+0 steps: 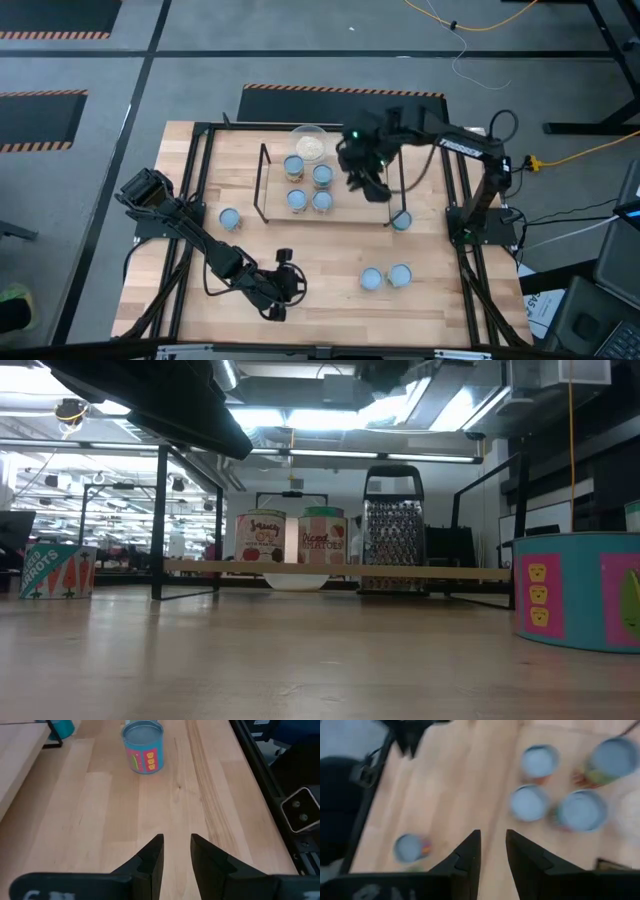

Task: Pick and place cans onto a shelf
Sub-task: Put the canned mix vegetables on the shelf

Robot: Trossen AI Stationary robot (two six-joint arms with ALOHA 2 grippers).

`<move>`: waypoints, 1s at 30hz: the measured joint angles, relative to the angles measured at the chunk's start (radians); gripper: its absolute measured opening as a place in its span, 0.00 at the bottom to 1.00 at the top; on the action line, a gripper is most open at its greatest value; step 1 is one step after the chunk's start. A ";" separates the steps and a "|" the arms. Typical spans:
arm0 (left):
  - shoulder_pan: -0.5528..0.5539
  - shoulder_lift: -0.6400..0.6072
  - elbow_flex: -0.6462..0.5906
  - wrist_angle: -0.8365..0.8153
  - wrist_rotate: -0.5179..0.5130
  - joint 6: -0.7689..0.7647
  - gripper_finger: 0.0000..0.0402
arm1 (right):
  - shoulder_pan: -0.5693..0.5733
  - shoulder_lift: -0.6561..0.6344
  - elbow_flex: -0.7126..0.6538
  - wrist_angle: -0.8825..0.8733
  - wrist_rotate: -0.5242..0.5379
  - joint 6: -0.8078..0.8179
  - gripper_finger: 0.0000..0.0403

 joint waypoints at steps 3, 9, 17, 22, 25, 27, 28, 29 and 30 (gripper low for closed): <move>0.000 0.000 0.000 0.000 -0.009 0.000 0.22 | 0.074 -0.039 -0.035 -0.033 0.011 0.028 0.24; 0.000 0.000 0.000 0.000 -0.009 0.004 0.22 | 0.253 -0.169 -0.195 -0.013 0.203 0.193 0.24; 0.000 0.000 0.000 0.001 -0.023 0.044 0.22 | 0.536 -0.447 -0.616 0.196 0.370 0.541 0.24; 0.000 0.000 0.000 0.001 -0.024 0.044 0.22 | 0.708 -0.565 -0.849 0.436 0.374 0.692 0.24; 0.000 0.000 0.000 0.001 -0.024 0.044 0.22 | 0.794 -0.589 -0.953 0.578 0.374 0.745 0.24; 0.000 0.000 0.000 0.002 -0.024 0.044 0.22 | 0.845 -0.588 -1.009 0.656 0.374 0.783 0.24; 0.000 0.000 0.000 0.002 -0.024 0.044 0.22 | 0.869 -0.585 -1.034 0.690 0.374 0.802 0.24; 0.000 0.000 0.000 0.002 -0.024 0.044 0.22 | 0.889 -0.581 -1.057 0.725 0.374 0.808 0.24; 0.000 0.000 0.000 0.002 -0.024 0.044 0.22 | 0.909 -0.577 -1.079 0.757 0.374 0.817 0.24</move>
